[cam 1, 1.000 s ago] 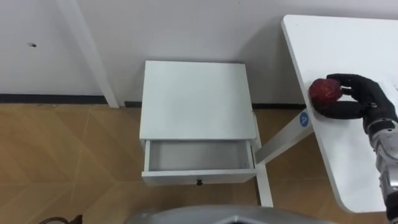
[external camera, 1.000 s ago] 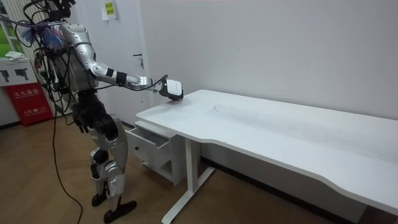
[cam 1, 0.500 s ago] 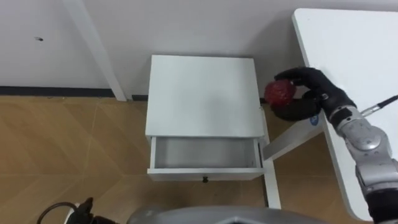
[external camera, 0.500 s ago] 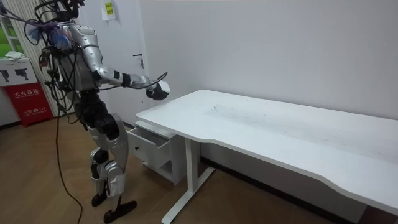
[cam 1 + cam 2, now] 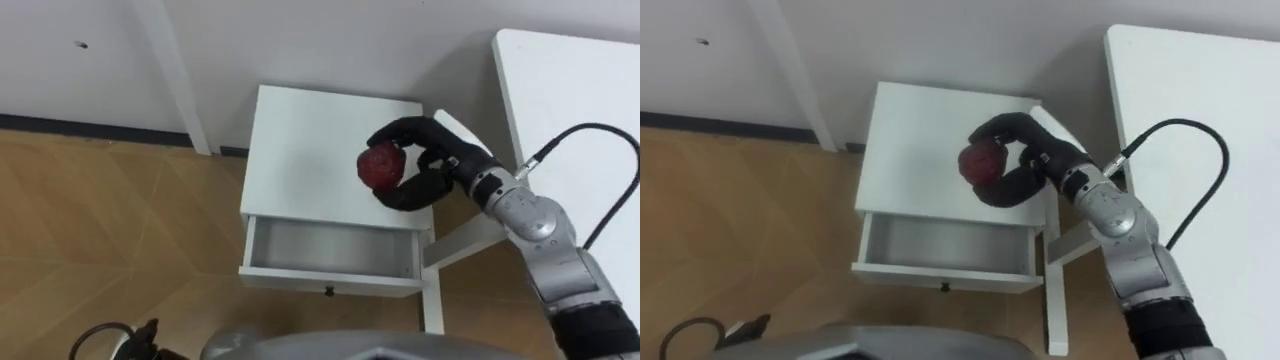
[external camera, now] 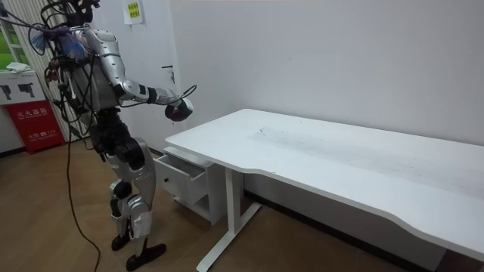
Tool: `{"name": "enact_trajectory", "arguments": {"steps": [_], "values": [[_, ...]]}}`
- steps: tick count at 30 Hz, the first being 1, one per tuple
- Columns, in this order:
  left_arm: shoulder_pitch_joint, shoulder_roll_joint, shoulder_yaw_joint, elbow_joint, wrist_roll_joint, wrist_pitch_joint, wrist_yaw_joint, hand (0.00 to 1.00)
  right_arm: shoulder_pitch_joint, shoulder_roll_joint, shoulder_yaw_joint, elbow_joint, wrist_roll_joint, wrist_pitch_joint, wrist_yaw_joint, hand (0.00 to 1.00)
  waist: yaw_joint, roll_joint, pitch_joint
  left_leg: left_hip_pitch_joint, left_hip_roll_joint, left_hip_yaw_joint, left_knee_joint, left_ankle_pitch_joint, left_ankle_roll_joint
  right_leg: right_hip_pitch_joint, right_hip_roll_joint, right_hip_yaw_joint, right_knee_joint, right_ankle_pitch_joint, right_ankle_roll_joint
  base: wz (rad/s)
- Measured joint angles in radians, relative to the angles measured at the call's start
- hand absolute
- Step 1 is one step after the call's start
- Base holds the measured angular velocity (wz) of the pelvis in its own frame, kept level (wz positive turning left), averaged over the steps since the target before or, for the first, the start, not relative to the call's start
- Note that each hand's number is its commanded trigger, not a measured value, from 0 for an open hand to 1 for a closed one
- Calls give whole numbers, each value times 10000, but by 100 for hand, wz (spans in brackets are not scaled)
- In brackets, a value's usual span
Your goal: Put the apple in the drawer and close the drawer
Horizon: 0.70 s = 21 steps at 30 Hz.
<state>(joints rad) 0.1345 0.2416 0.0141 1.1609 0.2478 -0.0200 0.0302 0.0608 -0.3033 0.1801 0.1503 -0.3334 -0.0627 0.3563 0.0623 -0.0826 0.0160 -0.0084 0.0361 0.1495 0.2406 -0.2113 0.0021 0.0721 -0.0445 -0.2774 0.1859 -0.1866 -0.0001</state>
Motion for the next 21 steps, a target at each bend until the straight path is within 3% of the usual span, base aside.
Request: {"name": "enact_trajectory", "arguments": {"steps": [8, 9, 10, 11, 21], "values": [[-87, -148, -87, 0, 56, 0, 45, 0, 83, 11, 392, 17, -76, 123, 496, 100, 8, 211, -82, -36, -113, -130, -52, 27, 37, -18, -33, 3, -4, 6, 10, 3], [-87, -157, -87, 0, 56, 0, 46, 0, 83, 12, 392, 17, -76, 123, 509, 83, 9, 203, -87, -36, -114, -133, -51, 27, 38, -18, -33, 3, -4, 6, 10, 0], [-87, -178, -87, 0, 54, 0, 47, 0, 86, 12, 392, 18, -76, 123, 540, 23, 6, 184, -99, -29, -118, -137, -40, 29, 39, -18, -35, 5, -7, 7, 11, 0], [-86, -204, -87, 1, 53, 0, 47, 0, 87, 12, 392, 18, -76, 126, 574, 0, 7, 171, -108, -25, -122, -142, -34, 30, 42, -17, -38, 7, -7, 8, 13, 0], [-95, -248, -232, 62, -5, 0, 44, 0, 178, 30, 423, 72, -81, 215, 719, 0, -3, 125, -106, 0, -128, -145, -22, 31, 44, 26, -52, -8, -14, 13, 22, 0]]}}
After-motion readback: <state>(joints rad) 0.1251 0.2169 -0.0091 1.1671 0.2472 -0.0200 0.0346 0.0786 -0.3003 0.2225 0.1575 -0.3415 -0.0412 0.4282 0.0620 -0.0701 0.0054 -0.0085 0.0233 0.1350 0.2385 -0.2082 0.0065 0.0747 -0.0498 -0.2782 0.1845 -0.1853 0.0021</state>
